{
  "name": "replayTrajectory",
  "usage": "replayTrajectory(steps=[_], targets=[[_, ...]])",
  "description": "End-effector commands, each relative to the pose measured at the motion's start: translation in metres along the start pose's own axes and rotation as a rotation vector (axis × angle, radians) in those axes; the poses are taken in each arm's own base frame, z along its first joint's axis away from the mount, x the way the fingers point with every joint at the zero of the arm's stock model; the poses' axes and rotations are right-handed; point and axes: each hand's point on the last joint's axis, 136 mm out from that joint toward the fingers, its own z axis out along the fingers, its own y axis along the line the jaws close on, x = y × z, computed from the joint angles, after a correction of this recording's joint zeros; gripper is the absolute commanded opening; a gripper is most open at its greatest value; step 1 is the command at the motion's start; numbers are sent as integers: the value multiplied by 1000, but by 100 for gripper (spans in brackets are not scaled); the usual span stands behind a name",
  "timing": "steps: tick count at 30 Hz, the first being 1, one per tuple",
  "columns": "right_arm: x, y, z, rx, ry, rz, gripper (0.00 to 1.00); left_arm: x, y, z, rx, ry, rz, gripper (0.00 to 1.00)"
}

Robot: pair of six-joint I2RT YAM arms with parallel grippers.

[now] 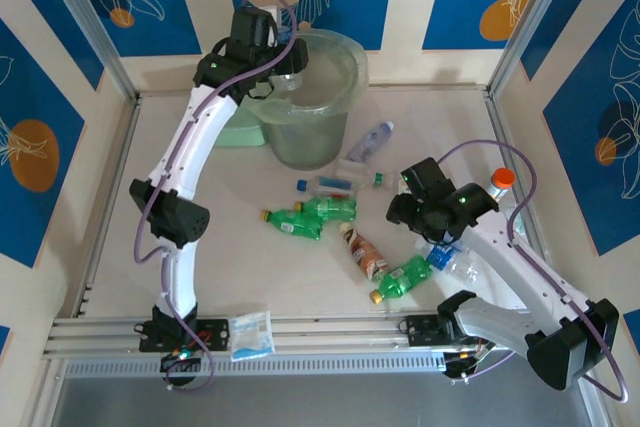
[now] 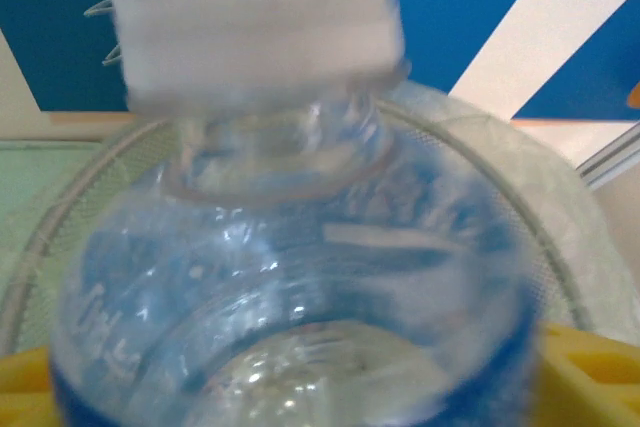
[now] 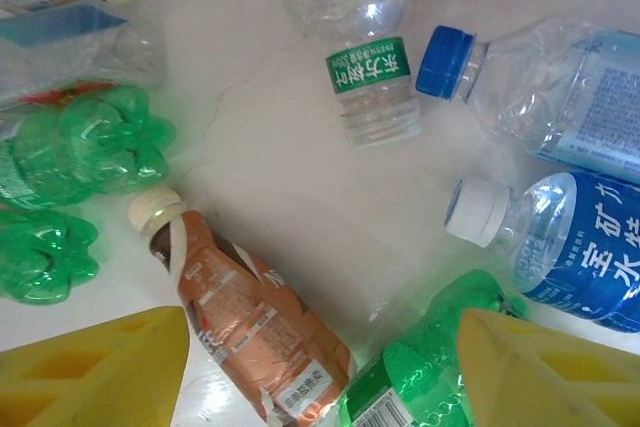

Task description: Put the plastic bottles in the bin

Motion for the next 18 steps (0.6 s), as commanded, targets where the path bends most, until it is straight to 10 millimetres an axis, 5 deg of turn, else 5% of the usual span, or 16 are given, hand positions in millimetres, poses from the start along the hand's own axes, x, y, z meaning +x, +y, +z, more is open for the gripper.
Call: replayTrajectory(steps=[1, 9, 14, 18], targets=[[-18, 12, -19, -44, -65, -18, 73, -1, -3, 4, 18, -1, 8, 86], [-76, 60, -61, -164, -189, -75, 74, -11, -7, -23, 40, -27, 15, 92], [-111, 95, -82, -253, -238, -102, 74, -8, -19, -67, 89, -32, 62, 90], [-136, 105, -96, -236, -298, -115, 74, 18, -27, -108, 115, -23, 143, 90]])
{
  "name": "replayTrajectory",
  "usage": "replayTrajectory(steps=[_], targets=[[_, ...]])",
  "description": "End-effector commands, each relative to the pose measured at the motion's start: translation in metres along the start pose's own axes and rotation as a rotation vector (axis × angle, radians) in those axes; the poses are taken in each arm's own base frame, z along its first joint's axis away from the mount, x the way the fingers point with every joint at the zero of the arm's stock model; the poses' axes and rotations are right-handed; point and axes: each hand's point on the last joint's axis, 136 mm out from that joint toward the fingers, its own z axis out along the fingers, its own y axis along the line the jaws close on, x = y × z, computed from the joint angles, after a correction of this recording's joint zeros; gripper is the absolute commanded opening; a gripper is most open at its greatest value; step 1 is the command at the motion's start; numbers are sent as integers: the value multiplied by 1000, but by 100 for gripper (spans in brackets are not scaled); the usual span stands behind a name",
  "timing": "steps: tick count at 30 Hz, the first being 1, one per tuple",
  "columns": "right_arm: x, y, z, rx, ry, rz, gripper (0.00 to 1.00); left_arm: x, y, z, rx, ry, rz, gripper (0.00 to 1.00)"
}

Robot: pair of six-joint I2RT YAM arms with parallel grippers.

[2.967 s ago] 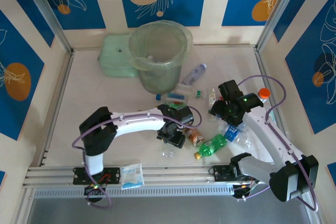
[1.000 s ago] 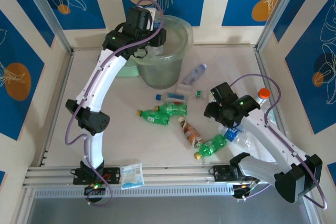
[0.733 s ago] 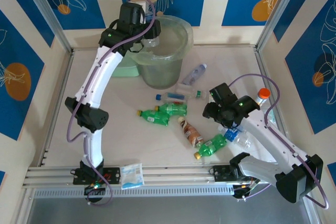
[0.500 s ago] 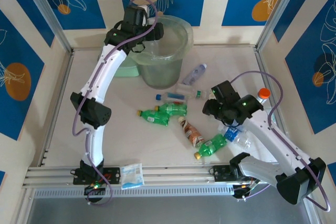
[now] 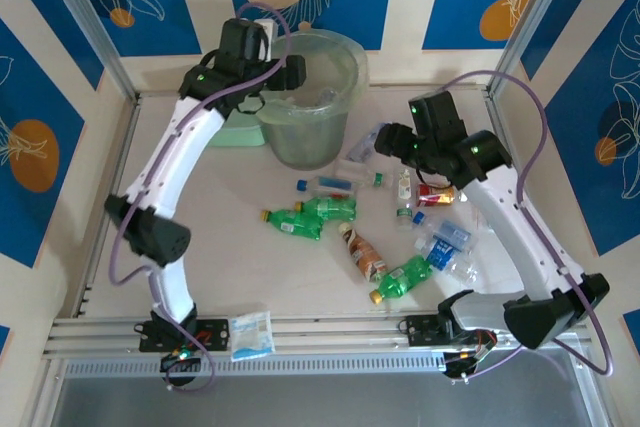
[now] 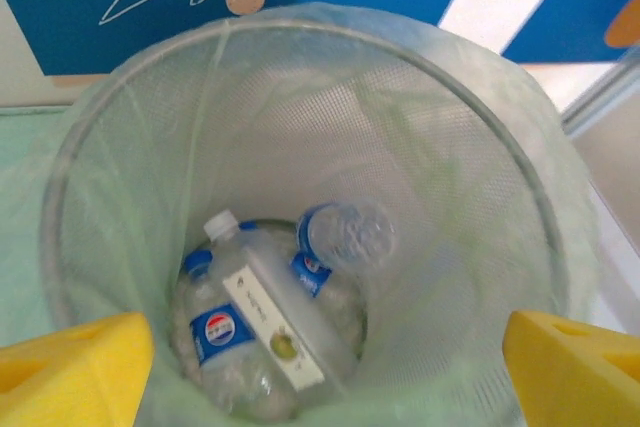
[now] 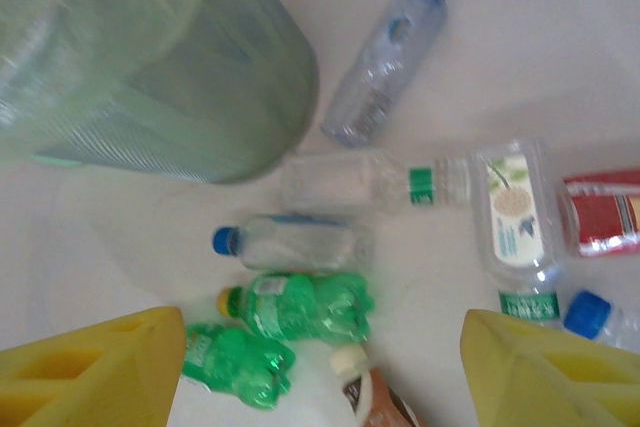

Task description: Put the plastic bottles in the bin

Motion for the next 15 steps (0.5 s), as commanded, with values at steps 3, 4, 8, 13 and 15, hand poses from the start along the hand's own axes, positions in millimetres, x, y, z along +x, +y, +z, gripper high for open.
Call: replayTrajectory(steps=[3, 4, 8, 13, 15], targets=[[-28, -17, 1, 82, -45, 1, 73, 39, -32, -73, 110, -17, 149, 91], [-27, -28, 4, 118, -39, 17, 73, 59, -34, -80, 123, 6, 167, 91], [-5, -72, 17, 231, 16, 82, 73, 131, -28, -101, 149, 104, 163, 91], [41, -115, 32, 320, 115, 138, 77, 188, -15, -110, 154, 182, 83, 90], [62, -122, 44, 322, 171, 138, 77, 201, -13, -109, 156, 201, 55, 90]])
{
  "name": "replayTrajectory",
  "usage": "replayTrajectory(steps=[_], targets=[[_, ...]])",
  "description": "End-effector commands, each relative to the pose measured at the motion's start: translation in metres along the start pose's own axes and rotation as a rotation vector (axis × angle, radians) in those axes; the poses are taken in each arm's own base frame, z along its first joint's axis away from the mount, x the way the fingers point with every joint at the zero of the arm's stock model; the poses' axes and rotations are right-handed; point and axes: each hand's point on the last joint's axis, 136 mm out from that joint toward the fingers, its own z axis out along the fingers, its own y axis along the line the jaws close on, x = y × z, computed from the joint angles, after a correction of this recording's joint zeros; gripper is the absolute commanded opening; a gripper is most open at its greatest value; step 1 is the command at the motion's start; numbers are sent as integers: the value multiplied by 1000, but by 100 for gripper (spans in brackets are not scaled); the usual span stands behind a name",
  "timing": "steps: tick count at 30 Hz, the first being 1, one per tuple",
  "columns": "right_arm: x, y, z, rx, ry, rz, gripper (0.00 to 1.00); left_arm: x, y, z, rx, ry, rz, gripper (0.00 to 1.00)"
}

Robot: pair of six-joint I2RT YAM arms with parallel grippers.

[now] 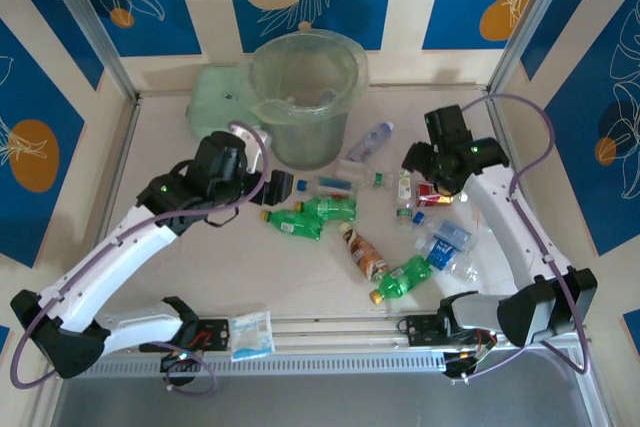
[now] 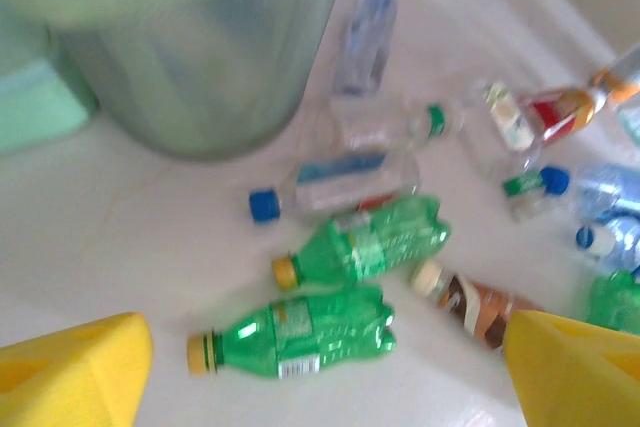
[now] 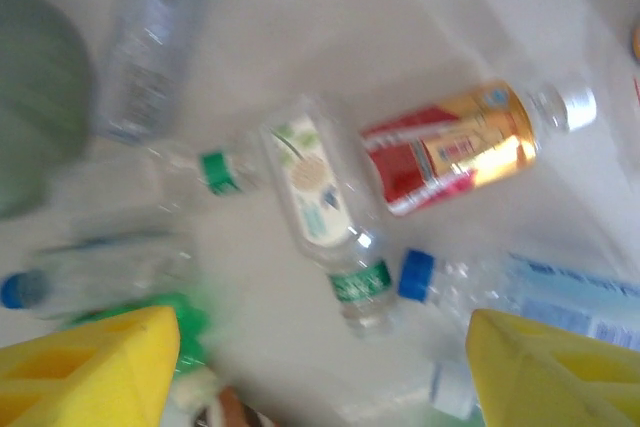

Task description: Put the plastic bottles in the bin

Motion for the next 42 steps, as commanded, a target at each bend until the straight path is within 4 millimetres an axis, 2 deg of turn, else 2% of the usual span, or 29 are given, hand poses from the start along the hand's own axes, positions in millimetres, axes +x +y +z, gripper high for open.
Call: replayTrajectory(steps=[1, 5, 7, 12, 19, 26, 42], targets=[[28, -10, 16, 16, 80, 3, 76, 12, -3, 3, 30, -2, -77, 89], [50, -1, 45, 30, 165, -66, 66, 33, 4, 16, 4, 50, -107, 87], [60, 3, 53, 57, 203, -96, 62, 42, 4, 22, 10, 74, -128, 86], [82, 4, 69, 126, 249, -148, 61, 60, 9, 26, 6, 94, -172, 85], [100, -1, 101, 176, 311, -163, 61, 71, 15, 26, -21, 108, -180, 86], [106, -4, 125, 219, 340, -174, 61, 73, 20, 23, -41, 108, -184, 87], [110, -6, 153, 256, 361, -182, 60, 75, 22, 23, -54, 116, -192, 87]])
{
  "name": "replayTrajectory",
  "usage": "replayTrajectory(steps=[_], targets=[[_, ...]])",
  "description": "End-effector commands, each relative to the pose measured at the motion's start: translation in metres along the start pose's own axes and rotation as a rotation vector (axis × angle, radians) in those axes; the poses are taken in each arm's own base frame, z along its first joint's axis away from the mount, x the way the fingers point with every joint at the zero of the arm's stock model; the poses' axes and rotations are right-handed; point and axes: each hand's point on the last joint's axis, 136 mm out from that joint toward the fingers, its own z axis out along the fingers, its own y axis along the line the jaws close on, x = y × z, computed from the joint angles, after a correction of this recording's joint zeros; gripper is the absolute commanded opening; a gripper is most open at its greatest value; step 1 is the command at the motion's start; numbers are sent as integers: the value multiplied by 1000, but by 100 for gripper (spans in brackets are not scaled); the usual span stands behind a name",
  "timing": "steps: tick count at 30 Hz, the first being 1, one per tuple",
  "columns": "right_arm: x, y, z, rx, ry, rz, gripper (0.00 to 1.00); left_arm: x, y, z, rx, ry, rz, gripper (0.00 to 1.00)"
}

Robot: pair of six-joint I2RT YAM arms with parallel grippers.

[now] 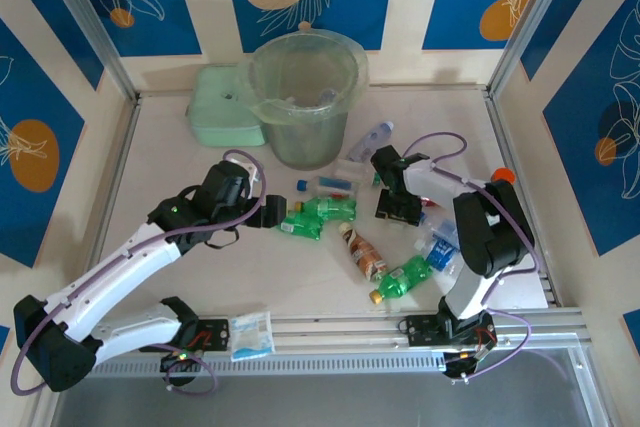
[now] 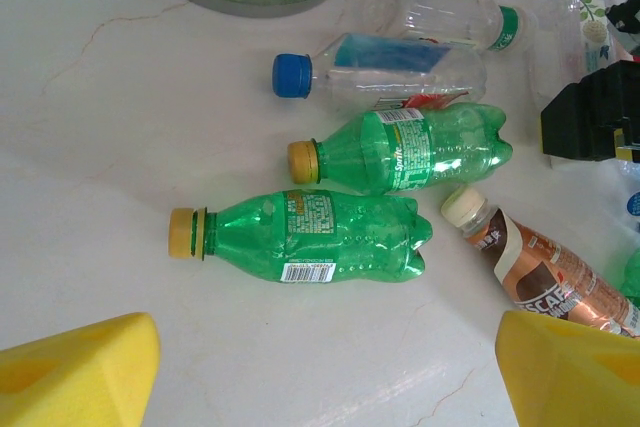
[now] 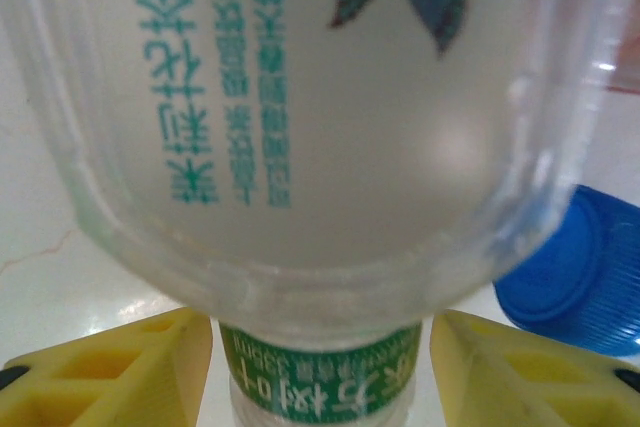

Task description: Put the plastic bottles in the bin

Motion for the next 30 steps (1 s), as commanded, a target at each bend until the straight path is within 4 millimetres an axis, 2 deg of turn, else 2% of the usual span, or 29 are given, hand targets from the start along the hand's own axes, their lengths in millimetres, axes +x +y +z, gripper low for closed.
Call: replayTrajectory(steps=[1, 5, 9, 12, 15, 18, 23, 26, 30], targets=[[-2, 0, 7, 20, 2, 0, 59, 5, 3, -1, -17, 10, -5, 87], [-3, 2, 5, 33, -6, -7, 52, 7, 5, -2, -23, 11, -5, 87], [0, 2, -6, 35, -27, -16, 44, 6, 6, -3, -28, 7, -5, 87], [1, 0, -23, 32, -54, -23, 38, 6, 6, -3, -30, 6, -6, 87], [2, -1, -49, -1, -95, -22, 36, 4, 7, -3, -35, 0, -8, 87], [-1, 0, -86, -83, -158, -15, 35, 4, 8, -3, -38, -7, -8, 87], [-16, 2, -166, -226, -312, -16, 34, 6, 9, -1, -39, -5, -18, 87], [-29, 14, -220, -348, -435, -51, 34, 7, 10, -1, -41, -5, -24, 87], [-49, 46, -292, -525, -592, -142, 34, 8, 10, -1, -41, -4, -30, 87]])
